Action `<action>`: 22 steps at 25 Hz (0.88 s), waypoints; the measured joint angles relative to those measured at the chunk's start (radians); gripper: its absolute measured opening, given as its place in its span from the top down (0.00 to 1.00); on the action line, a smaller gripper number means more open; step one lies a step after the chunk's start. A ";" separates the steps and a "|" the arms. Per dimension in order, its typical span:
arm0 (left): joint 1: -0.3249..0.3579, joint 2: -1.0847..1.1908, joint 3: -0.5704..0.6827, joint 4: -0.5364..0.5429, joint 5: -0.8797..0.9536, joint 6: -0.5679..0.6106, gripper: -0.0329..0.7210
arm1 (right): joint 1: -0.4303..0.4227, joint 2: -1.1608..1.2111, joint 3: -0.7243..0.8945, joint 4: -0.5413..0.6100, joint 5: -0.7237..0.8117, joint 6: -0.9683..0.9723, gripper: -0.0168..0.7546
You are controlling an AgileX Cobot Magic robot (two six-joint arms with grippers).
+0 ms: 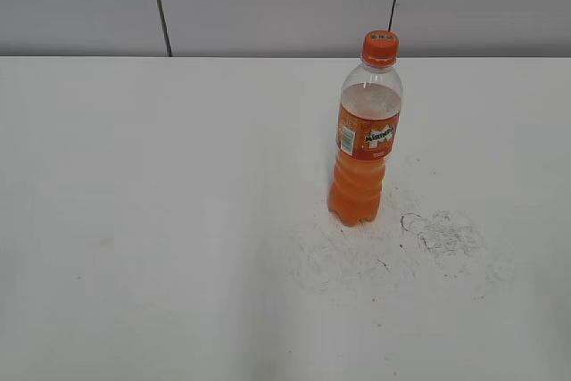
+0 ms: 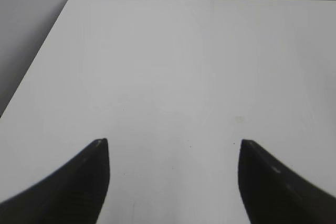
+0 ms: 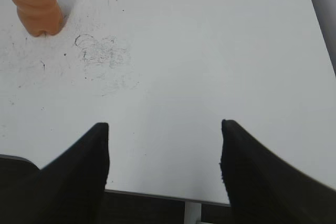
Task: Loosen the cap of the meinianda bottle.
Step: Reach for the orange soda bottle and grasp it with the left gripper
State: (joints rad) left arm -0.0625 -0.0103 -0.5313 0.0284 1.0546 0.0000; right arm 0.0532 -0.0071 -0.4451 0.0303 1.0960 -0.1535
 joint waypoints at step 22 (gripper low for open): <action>0.000 0.293 -0.050 -0.004 -0.283 0.000 0.18 | 0.000 0.000 0.000 0.000 -0.001 0.000 0.34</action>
State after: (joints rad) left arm -0.0625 0.2826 -0.5808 0.0246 0.7715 0.0000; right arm 0.0532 -0.0071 -0.4451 0.0303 1.0951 -0.1535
